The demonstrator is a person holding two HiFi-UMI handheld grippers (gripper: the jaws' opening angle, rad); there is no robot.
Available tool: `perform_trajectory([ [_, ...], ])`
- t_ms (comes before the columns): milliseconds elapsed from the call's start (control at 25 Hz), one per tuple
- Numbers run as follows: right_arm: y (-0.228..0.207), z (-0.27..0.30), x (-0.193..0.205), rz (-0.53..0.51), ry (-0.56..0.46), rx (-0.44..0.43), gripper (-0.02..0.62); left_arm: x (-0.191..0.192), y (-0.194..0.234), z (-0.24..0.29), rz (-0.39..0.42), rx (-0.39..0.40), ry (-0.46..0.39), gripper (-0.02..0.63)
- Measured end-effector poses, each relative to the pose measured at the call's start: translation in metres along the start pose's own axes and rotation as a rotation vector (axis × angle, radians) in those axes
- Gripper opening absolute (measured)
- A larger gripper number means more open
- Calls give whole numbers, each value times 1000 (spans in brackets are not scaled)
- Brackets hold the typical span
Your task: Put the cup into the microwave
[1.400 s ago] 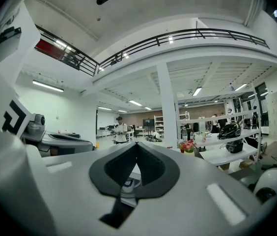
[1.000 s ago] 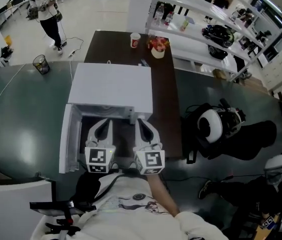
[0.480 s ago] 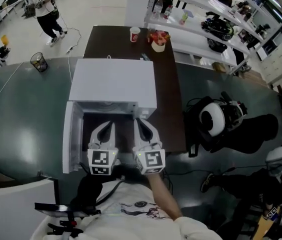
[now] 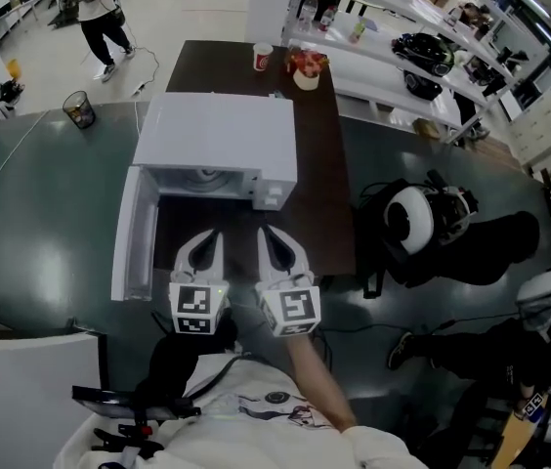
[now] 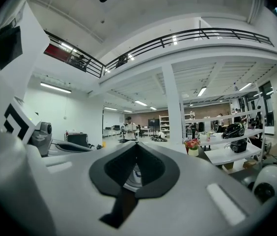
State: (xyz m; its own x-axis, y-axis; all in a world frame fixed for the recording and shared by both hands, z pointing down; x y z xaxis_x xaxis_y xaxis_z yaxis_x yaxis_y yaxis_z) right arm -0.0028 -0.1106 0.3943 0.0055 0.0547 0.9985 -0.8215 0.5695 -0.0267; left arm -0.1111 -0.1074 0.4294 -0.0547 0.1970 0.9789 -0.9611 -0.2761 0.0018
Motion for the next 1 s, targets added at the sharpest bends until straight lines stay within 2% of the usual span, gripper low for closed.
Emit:
perform_trajectory([
  [240, 21, -69, 15, 19, 25, -51, 1, 20, -39, -54, -5, -12, 14, -2],
  [560, 54, -137, 22, 27, 18, -76, 2, 32, -59, -122, -6, -63, 11, -2],
  [840, 68, -163, 13, 23, 11, -86, 0, 28, -73, -153, 2, -61, 3, -2],
  [1000, 71, -169, 12, 25, 17, -75, 2, 28, -82, -161, 3, -33, 1, -2],
])
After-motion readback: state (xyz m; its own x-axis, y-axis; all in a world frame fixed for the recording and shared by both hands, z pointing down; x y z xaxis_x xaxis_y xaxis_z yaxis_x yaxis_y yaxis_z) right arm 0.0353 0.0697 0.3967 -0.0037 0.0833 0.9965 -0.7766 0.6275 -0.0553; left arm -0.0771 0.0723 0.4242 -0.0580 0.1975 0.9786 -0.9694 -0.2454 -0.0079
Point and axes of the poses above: the fingertips, and each gripper's own axes: z forward along the fingers, y to its left, x out of its underside, the point moved 3 cm from there along -z, backward along the fingers, and after that the axes turned 4 degrees about -x, right-handed, at the moved point
